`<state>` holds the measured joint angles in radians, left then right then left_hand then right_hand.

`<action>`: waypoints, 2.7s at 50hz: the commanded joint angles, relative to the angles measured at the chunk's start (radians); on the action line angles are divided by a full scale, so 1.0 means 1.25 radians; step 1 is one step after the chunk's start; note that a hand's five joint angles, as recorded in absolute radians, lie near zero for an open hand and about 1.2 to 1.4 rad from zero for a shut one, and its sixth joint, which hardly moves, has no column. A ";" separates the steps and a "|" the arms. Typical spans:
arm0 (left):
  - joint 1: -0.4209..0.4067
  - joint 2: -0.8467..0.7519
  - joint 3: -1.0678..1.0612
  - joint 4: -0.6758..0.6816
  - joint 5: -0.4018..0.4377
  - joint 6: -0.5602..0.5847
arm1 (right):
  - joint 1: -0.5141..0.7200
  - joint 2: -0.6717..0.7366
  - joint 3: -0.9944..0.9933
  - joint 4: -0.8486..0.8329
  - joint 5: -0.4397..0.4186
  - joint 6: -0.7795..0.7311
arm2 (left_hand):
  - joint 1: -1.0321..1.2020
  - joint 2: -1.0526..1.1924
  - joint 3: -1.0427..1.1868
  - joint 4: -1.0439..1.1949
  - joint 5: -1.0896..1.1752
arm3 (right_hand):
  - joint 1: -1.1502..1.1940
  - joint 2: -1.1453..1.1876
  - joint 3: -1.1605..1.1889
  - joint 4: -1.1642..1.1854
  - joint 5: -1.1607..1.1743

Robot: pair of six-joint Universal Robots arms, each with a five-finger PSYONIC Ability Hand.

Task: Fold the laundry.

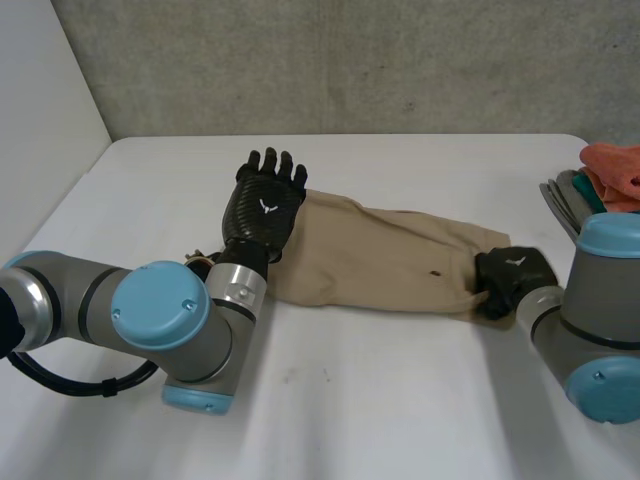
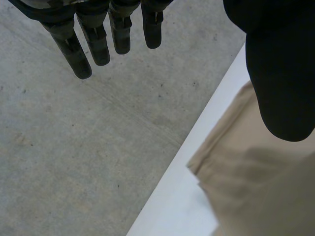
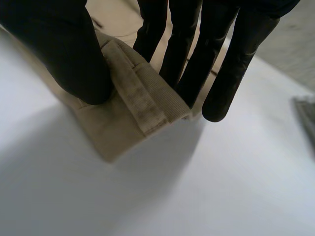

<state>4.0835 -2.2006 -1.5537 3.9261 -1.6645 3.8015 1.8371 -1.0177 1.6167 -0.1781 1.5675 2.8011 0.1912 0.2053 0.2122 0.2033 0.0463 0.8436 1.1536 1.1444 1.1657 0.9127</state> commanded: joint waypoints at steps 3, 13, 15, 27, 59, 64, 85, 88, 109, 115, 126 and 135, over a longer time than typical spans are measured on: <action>0.004 0.061 -0.031 -0.002 0.001 0.000 | -0.083 -0.139 0.053 -0.042 0.036 -0.267 | -0.013 -0.025 -0.030 -0.023 -0.037 | 0.442 0.194 0.201 0.184 0.247; 0.009 0.132 -0.093 -0.002 0.000 -0.008 | -0.048 -0.148 0.009 -0.104 -0.027 -0.513 | -0.013 -0.025 -0.030 -0.023 -0.037 | 0.442 0.194 0.201 0.184 0.247; 0.010 0.144 -0.102 -0.002 0.000 -0.012 | 0.003 -0.144 -0.004 -0.129 -0.068 -0.518 | -0.013 -0.025 -0.030 -0.023 -0.037 | 0.442 0.194 0.201 0.184 0.247; 0.013 0.157 -0.115 -0.003 -0.020 -0.036 | 0.274 0.022 -0.045 -0.232 -0.430 -0.518 | -0.013 -0.025 -0.030 -0.023 -0.037 | 0.442 0.194 0.201 0.184 0.247; -0.052 -0.078 0.271 -0.452 0.015 -0.327 | 0.122 0.099 -0.310 0.190 -0.124 0.172 | 0.011 -0.001 -0.006 0.001 -0.013 | -0.535 -0.783 -0.776 -0.793 -0.730; -0.045 -0.144 0.313 -0.529 -0.012 -0.297 | 0.113 0.181 -0.370 0.247 -0.127 0.152 | 0.030 0.018 0.013 0.020 0.006 | -0.535 -0.783 -0.776 -0.793 -0.730; -0.037 0.137 0.275 -0.565 0.180 -0.238 | 0.149 -0.102 -0.112 0.008 -0.077 0.014 | 0.051 0.039 0.034 0.041 0.027 | -0.535 -0.783 -0.776 -0.793 -0.730; -0.006 0.188 0.258 -0.607 0.290 -0.252 | 0.178 -0.131 -0.041 -0.041 -0.083 -0.005 | 0.072 0.061 0.055 0.062 0.048 | -0.535 -0.783 -0.776 -0.793 -0.730; 0.039 0.290 0.242 -0.732 0.503 -0.375 | 0.284 0.096 -0.002 -0.286 -0.035 -0.082 | 0.058 0.046 0.041 0.048 0.034 | -0.535 -0.783 -0.776 -0.793 -0.730; 0.038 0.285 0.238 -0.731 0.503 -0.372 | 0.284 0.133 -0.056 -0.285 -0.034 -0.092 | 0.060 0.049 0.043 0.050 0.036 | -0.478 -0.726 -0.719 -0.736 -0.673; 0.038 0.279 0.237 -0.721 0.491 -0.375 | 0.283 0.200 -0.185 -0.270 -0.042 -0.090 | 0.058 0.046 0.041 0.048 0.034 | -0.154 -0.402 -0.395 -0.412 -0.349; 0.038 0.279 0.233 -0.720 0.489 -0.375 | 0.281 0.251 -0.281 -0.258 -0.051 -0.088 | 0.058 0.046 0.041 0.048 0.034 | 0.018 -0.230 -0.223 -0.240 -0.177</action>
<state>4.1309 -1.8522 -1.2613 3.0265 -1.0527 3.3341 2.1895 -0.7364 1.3269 -0.5040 1.5104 2.6901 0.1967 0.2232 0.2155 0.2156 0.0501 0.6074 0.7500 0.7474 0.7469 0.4461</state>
